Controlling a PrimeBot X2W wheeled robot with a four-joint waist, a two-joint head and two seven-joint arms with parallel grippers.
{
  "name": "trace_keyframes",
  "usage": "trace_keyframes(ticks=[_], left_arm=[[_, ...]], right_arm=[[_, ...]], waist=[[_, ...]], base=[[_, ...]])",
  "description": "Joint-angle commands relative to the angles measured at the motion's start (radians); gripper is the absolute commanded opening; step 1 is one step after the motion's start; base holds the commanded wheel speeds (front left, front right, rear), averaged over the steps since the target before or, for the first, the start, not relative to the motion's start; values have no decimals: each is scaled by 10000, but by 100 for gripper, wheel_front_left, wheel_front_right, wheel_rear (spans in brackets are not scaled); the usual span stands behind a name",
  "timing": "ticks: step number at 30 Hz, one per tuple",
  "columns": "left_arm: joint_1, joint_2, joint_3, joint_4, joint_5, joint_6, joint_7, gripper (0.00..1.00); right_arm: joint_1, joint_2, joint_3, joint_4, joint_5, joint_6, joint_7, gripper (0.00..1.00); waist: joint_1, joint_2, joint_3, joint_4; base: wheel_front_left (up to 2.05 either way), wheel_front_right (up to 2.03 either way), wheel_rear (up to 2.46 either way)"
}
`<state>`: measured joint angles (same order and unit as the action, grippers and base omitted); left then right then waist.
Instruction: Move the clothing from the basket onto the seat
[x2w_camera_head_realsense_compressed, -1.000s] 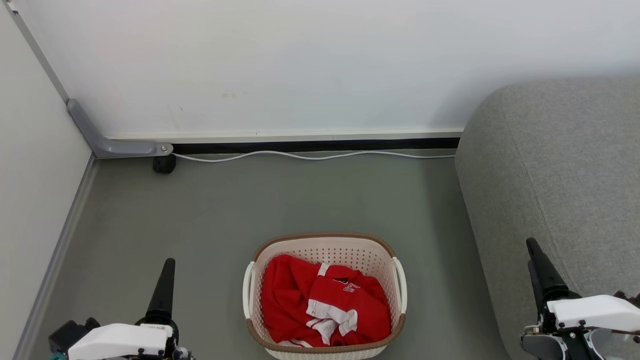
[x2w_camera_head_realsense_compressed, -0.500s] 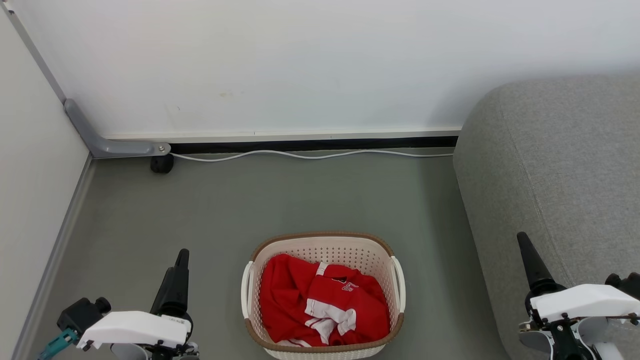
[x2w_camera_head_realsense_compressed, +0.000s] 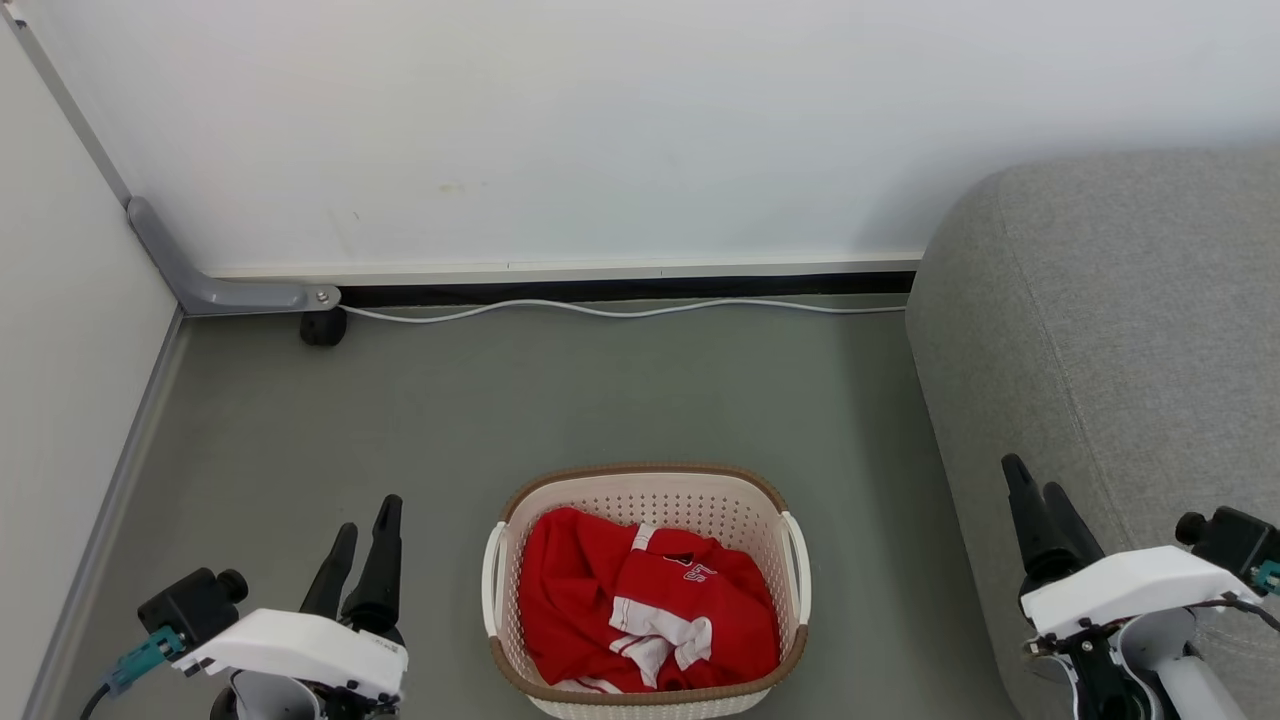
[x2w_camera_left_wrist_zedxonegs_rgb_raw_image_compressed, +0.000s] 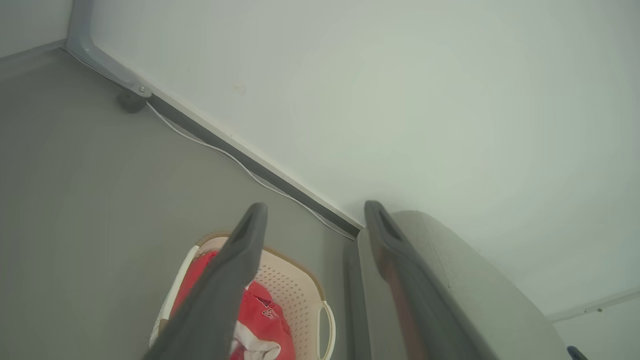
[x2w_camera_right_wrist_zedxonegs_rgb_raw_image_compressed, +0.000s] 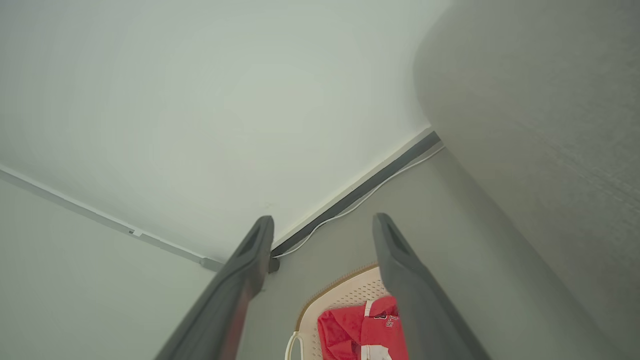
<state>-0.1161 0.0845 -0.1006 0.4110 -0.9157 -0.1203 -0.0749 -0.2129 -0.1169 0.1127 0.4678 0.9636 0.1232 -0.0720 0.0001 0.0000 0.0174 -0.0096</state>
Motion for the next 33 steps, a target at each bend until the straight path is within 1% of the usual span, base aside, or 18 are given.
trace_keyframes(ticks=[1,17,33], left_arm=[[-630,206,121,-163,365,-61,-140,100],[-991,201,177,288,2723,-73,-609,100],[-1387,283,177,726,4721,-84,-1078,100]], right_arm=[[-511,-210,198,-176,-343,52,-169,100],[-999,-389,701,353,-2270,58,-638,100],[-1409,-518,1008,748,-4091,65,-1107,100]], waist=[[0,0,-1,0],[0,0,6,-28],[0,0,-27,-21]], base=[[0,0,0],[0,0,0],[0,0,0]])
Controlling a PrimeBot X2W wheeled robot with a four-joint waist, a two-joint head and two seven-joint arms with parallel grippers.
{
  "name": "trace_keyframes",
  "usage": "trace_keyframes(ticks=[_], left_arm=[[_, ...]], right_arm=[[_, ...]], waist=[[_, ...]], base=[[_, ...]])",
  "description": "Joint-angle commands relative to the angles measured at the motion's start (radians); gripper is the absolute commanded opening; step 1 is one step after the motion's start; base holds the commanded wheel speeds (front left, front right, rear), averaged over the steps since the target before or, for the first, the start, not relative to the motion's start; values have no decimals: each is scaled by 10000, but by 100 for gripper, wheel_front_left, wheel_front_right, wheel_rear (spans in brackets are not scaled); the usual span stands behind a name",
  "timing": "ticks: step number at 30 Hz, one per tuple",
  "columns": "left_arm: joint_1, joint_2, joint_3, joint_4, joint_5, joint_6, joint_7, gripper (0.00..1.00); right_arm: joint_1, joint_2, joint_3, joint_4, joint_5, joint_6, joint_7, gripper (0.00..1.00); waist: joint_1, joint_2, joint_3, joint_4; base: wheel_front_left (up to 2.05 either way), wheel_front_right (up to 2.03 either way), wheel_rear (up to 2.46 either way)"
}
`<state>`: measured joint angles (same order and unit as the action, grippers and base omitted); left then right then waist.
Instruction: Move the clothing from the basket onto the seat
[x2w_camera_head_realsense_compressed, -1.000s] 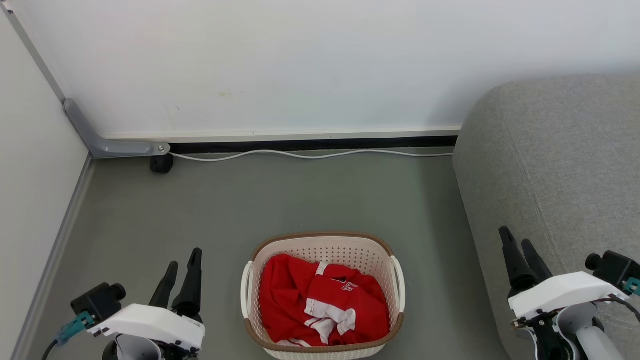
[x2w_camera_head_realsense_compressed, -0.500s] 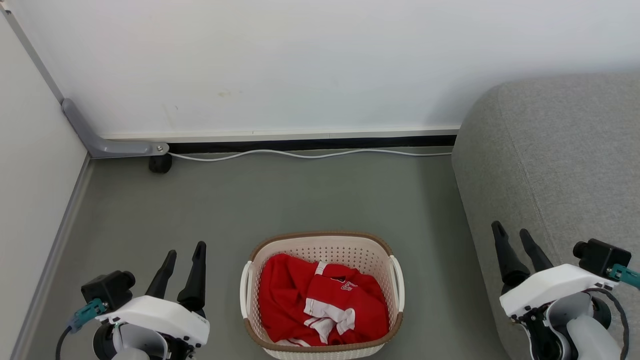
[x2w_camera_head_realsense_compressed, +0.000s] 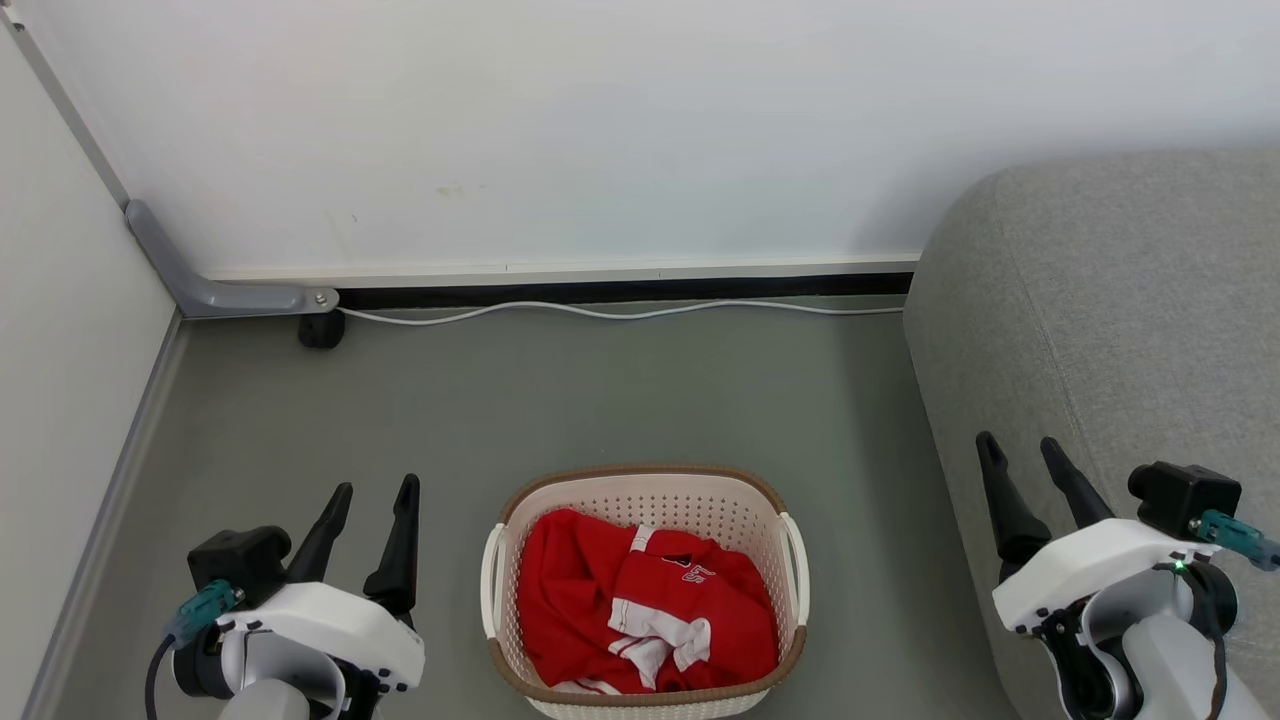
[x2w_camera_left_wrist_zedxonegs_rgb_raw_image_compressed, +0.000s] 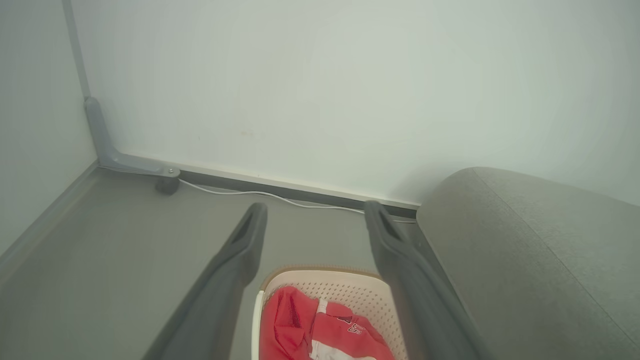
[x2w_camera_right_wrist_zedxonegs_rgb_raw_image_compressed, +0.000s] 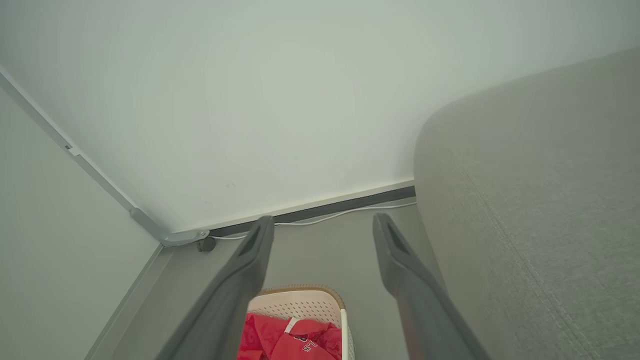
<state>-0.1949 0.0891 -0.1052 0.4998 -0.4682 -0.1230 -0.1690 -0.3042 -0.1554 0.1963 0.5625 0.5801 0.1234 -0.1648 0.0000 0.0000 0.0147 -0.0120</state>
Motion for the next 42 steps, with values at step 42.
trace_keyframes(ticks=[42], left_arm=[[-1203,-78,1020,600,3274,-77,-927,100]], right_arm=[[-1094,-58,-518,265,-3654,73,-970,100]], waist=[[0,0,136,-7]], base=[[0,0,0]])
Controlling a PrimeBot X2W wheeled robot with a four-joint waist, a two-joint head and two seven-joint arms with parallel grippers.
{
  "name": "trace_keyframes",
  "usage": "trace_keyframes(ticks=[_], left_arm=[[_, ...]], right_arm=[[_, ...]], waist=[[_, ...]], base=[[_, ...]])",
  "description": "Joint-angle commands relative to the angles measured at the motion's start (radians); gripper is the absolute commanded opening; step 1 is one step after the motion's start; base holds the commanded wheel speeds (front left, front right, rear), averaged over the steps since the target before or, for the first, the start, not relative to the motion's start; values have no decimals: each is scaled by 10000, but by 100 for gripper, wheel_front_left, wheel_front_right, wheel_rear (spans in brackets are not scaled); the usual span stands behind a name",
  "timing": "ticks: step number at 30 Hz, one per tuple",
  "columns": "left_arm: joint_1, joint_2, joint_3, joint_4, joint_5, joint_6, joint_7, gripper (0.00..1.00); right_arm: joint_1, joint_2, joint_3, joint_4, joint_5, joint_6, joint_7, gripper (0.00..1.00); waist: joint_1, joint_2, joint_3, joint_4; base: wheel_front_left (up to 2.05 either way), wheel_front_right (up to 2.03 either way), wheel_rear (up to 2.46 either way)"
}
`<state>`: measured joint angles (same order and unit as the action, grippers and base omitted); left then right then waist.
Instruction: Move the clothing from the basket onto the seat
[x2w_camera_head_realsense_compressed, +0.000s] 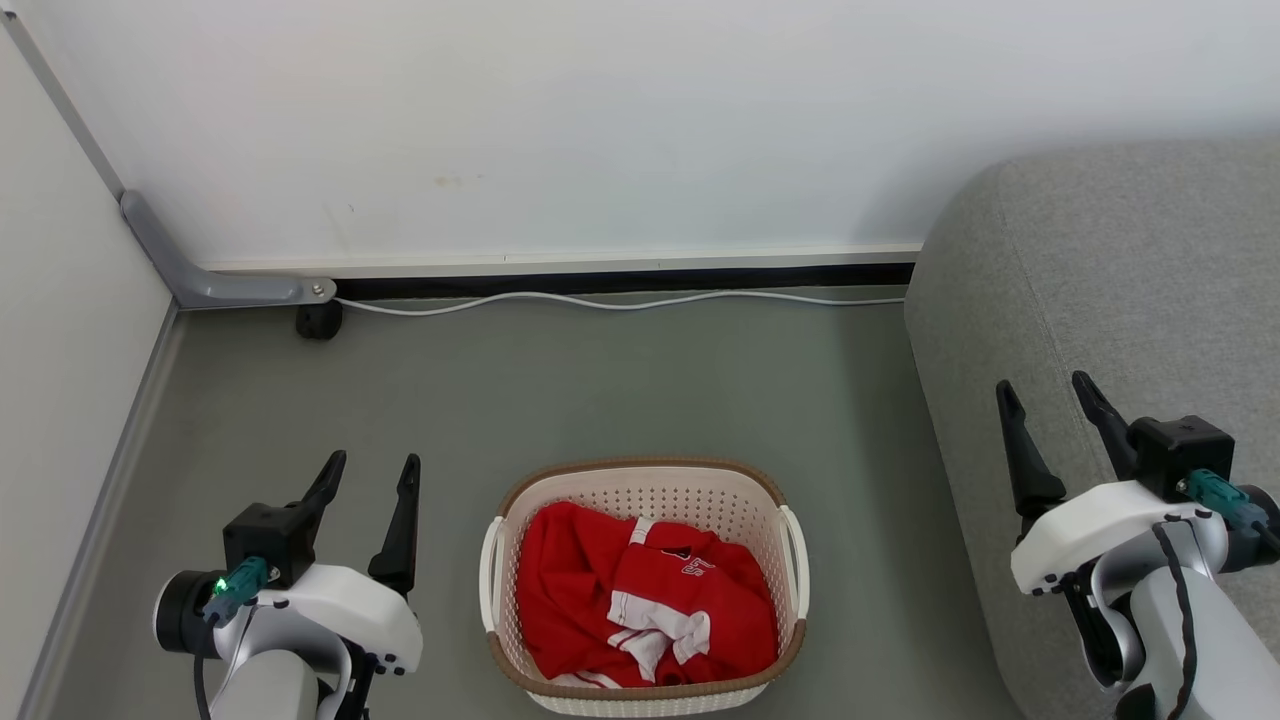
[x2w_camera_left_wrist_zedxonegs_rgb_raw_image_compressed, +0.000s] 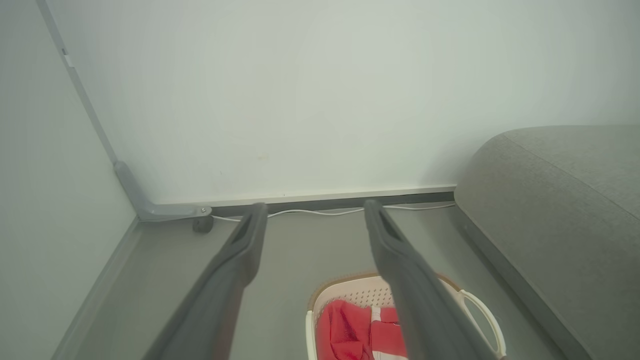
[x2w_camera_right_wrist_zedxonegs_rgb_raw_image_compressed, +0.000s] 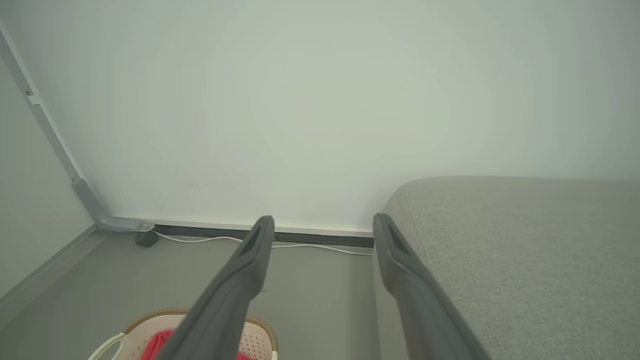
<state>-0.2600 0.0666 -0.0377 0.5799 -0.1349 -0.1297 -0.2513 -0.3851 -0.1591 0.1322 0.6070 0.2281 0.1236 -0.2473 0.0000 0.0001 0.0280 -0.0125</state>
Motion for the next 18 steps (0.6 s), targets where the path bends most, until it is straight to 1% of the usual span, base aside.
trace_keyframes(ticks=[1,11,18], left_arm=[[-553,137,364,-185,-72,-10,-105,100],[-542,89,350,-182,-89,-10,-105,100],[-711,42,241,-257,-210,-10,-105,100]], right_arm=[[-284,-14,100,-180,-141,71,-145,100],[-282,42,21,-268,-196,71,-145,100],[-527,76,-43,-671,-230,71,-145,100]], waist=[[0,-1,6,-4],[0,-1,58,-27],[0,-1,683,-66]], base=[[0,0,0],[0,0,0],[0,0,0]])
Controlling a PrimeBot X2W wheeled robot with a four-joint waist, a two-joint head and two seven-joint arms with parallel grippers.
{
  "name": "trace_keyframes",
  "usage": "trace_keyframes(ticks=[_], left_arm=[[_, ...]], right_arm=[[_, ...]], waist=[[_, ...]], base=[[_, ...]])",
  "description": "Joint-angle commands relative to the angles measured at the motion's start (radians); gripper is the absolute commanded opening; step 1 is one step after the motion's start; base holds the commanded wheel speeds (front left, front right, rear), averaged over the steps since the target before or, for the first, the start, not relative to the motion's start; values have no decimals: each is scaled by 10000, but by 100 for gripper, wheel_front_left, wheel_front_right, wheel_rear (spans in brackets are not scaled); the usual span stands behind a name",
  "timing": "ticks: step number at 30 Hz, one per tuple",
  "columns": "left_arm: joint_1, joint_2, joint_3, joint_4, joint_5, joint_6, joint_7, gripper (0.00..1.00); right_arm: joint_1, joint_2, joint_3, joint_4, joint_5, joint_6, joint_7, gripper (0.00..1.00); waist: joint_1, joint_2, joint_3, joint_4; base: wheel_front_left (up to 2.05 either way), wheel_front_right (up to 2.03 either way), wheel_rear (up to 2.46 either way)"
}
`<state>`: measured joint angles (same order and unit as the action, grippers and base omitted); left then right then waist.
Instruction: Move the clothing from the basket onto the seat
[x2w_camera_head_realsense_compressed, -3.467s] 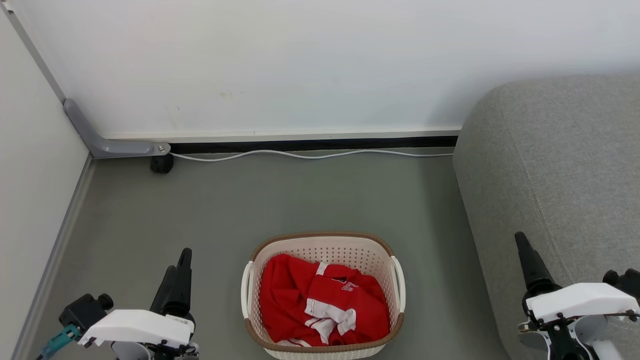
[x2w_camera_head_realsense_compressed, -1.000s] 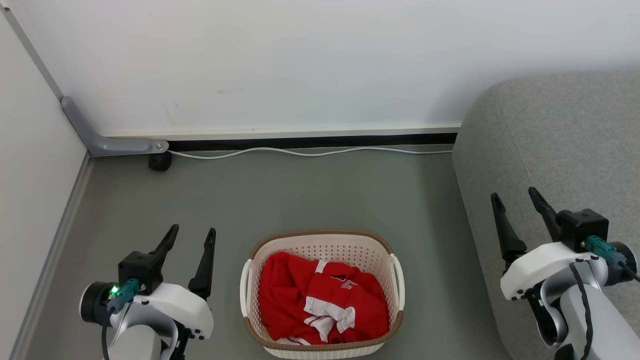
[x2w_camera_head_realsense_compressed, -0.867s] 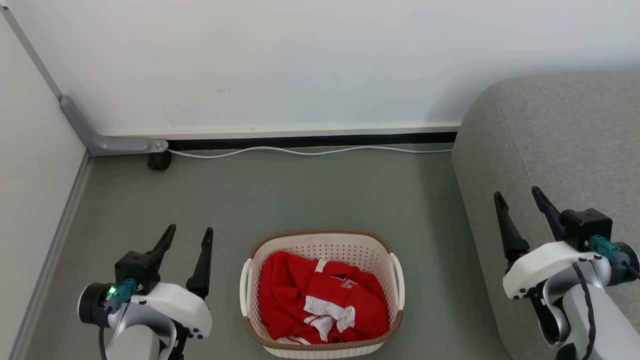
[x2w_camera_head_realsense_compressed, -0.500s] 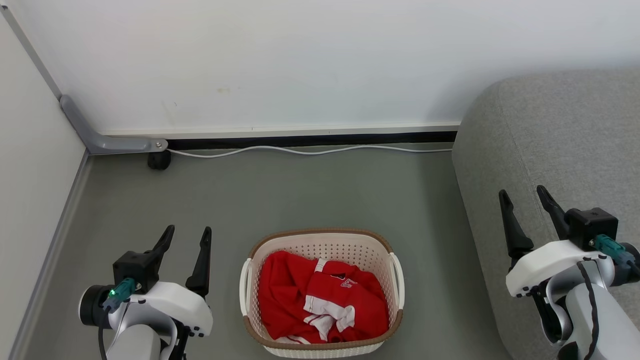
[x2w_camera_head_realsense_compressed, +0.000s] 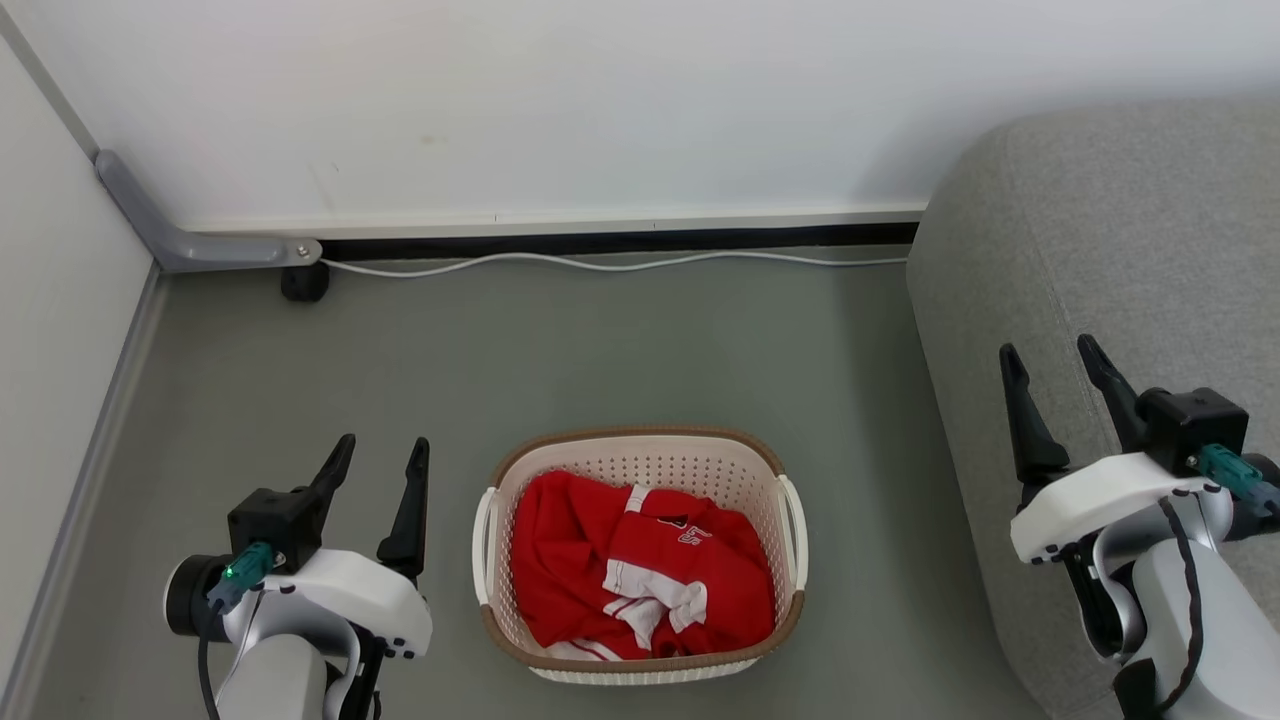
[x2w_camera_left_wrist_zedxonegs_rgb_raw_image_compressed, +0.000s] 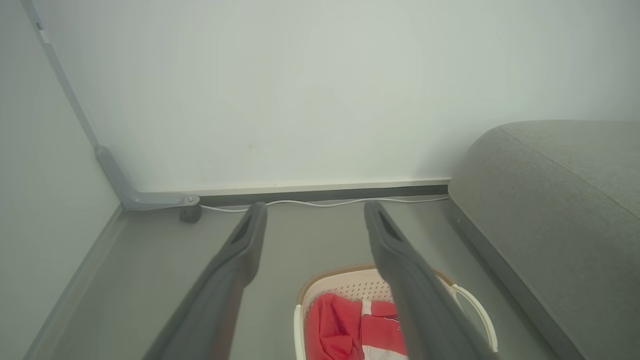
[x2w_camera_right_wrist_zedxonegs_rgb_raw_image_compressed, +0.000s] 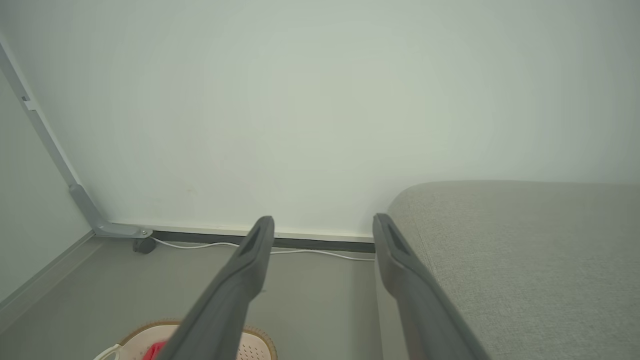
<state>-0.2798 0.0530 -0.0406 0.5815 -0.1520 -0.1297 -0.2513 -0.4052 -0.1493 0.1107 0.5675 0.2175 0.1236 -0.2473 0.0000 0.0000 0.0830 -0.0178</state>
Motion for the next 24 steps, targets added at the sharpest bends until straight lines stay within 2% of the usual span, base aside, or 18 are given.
trace_keyframes(ticks=[1,18,24], left_arm=[[-551,170,261,-292,-67,-10,-105,100],[-1765,-11,-244,-524,-530,-10,-105,100],[-2315,-24,-715,-530,-723,-10,-105,100]], right_arm=[[-366,-16,160,-344,-132,71,-145,100],[-1523,-73,-339,-1344,-510,71,-145,100],[-2001,-9,-428,-1641,-670,71,-145,100]], waist=[[0,0,249,-18],[0,0,3127,-14],[0,0,4234,-117]], base=[[0,0,0],[0,0,0],[0,0,0]])
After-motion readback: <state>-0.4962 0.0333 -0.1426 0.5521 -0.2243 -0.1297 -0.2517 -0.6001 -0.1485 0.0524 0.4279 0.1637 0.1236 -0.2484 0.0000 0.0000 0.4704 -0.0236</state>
